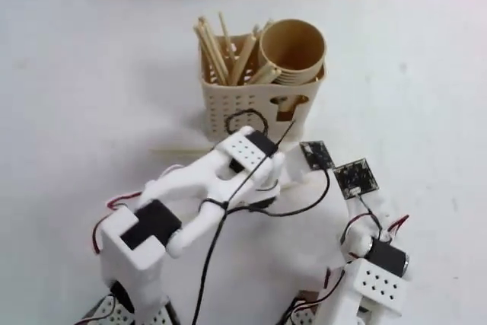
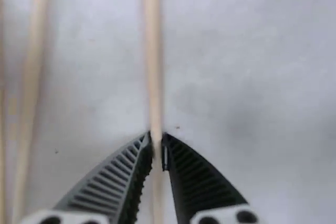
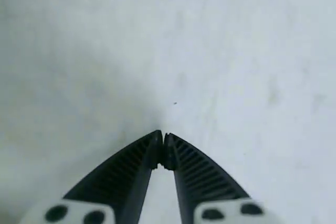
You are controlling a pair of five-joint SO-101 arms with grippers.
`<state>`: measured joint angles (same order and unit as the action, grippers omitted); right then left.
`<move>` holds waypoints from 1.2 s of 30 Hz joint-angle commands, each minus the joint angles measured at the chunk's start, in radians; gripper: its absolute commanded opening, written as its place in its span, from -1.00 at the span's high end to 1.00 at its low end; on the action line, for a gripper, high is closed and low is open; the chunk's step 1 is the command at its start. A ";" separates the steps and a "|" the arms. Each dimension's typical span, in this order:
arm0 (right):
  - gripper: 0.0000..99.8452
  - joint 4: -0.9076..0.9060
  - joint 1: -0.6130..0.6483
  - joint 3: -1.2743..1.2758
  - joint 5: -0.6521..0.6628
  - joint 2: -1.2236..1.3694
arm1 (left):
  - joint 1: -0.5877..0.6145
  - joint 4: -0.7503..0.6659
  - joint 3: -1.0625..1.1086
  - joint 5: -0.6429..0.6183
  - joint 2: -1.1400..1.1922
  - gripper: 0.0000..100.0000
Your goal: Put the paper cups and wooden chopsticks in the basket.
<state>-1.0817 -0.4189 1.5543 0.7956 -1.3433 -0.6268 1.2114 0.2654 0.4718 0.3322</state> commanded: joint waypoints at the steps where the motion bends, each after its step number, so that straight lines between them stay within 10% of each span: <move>1: 0.97 -0.004 0.008 -0.006 0.009 -0.010 | -0.010 0.103 -0.041 0.012 -0.166 0.96; 13: 0.97 -0.005 0.008 -0.005 0.009 -0.010 | -0.031 0.367 -0.341 0.011 -0.796 0.95; 24: 0.97 -0.004 0.010 0.003 0.009 -0.018 | 0.278 -0.305 -0.601 -0.227 -0.694 0.95; 36: 0.97 -0.002 0.010 0.003 0.009 -0.018 | 0.348 -0.606 -0.411 -0.588 -0.545 0.95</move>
<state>-1.0817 -0.4204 1.5635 0.7956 -1.3433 -0.2831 0.6774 -0.1826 -0.0391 -0.2279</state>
